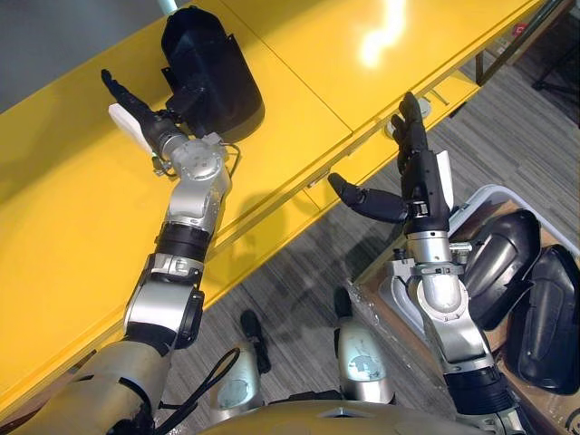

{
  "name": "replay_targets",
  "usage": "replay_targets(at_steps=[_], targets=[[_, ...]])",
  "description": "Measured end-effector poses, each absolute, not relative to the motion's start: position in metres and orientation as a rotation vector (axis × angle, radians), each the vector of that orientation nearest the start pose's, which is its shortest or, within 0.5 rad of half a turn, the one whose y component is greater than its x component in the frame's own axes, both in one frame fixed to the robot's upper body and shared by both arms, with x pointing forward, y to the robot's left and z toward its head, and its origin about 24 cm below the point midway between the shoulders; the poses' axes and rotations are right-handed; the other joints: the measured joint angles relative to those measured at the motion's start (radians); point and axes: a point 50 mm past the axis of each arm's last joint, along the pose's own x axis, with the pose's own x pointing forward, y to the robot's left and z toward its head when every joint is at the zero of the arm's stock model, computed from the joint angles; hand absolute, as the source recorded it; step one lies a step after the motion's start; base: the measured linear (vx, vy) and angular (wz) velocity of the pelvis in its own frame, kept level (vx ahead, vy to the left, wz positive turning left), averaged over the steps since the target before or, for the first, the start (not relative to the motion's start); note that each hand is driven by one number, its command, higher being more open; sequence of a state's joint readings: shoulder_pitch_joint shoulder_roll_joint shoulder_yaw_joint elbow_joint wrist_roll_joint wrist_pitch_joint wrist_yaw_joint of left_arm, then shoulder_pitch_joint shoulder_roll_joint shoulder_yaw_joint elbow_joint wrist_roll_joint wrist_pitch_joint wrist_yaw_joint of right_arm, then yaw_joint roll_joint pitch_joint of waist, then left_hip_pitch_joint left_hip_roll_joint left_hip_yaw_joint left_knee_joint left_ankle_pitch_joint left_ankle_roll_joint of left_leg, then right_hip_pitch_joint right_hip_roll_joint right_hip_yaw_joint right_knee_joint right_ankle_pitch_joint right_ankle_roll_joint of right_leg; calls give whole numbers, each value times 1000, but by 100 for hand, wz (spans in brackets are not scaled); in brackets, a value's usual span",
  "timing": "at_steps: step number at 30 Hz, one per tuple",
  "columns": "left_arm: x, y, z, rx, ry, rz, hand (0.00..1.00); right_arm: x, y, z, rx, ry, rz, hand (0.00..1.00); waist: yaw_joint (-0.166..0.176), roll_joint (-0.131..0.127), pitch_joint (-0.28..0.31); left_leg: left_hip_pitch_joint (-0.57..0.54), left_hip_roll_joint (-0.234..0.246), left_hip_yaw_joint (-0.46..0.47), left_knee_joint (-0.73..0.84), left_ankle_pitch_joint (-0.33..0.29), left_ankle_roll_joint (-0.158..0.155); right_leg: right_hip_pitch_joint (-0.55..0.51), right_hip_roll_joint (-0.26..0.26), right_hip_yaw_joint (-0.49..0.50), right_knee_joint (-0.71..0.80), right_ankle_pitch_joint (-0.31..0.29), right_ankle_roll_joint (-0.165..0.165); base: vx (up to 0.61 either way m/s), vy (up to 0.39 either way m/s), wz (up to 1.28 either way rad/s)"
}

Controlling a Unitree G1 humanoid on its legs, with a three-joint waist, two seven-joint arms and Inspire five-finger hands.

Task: Walk over and take three plastic housings, then place them on the shelf

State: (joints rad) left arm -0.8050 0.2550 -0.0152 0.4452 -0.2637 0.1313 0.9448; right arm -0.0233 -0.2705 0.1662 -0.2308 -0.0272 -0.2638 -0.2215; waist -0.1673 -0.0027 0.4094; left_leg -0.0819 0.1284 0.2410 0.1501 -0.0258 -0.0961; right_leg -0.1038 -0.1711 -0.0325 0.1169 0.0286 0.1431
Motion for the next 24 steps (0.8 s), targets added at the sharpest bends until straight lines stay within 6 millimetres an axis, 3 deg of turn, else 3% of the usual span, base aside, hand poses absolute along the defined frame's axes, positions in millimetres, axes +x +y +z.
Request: replay_targets(at_steps=[3, 9, 14, 19, 24], targets=[[366, 191, 176, -74, -176, 769, 100, 240, -150, 120, -197, -508, 23, 100, 1, -1, -7, 24, -1, -3, -21, 6, -1, 26, 0, -9, -14, 0, 0, 7, -5, 5], [356, 187, 147, -158, -101, 566, 100, 240, -149, 120, -202, -508, 37, 100, 15, -2, -94, 66, -9, -8, -70, 21, -5, 61, -1, -21, -39, 1, 0, 37, 1, 4], [336, 160, 137, -268, -108, 327, 100, 239, -139, 118, -201, -504, 94, 100, 30, -8, -147, 88, -15, -16, -87, 25, -5, 91, -6, -37, -58, 1, 0, 6, 5, 5], [321, 161, 152, -294, -200, 334, 100, 239, -138, 118, -205, -504, 119, 100, 32, 5, -180, 100, -14, -26, -108, 36, -9, 107, -3, -51, -68, 1, 0, -6, -10, 5], [309, 197, 152, -245, -260, 559, 100, 242, -136, 112, -171, -467, 172, 100, 55, 35, -225, 127, -15, -54, -168, 74, -12, 128, 1, -89, -73, 1, 0, -14, -20, 16]])
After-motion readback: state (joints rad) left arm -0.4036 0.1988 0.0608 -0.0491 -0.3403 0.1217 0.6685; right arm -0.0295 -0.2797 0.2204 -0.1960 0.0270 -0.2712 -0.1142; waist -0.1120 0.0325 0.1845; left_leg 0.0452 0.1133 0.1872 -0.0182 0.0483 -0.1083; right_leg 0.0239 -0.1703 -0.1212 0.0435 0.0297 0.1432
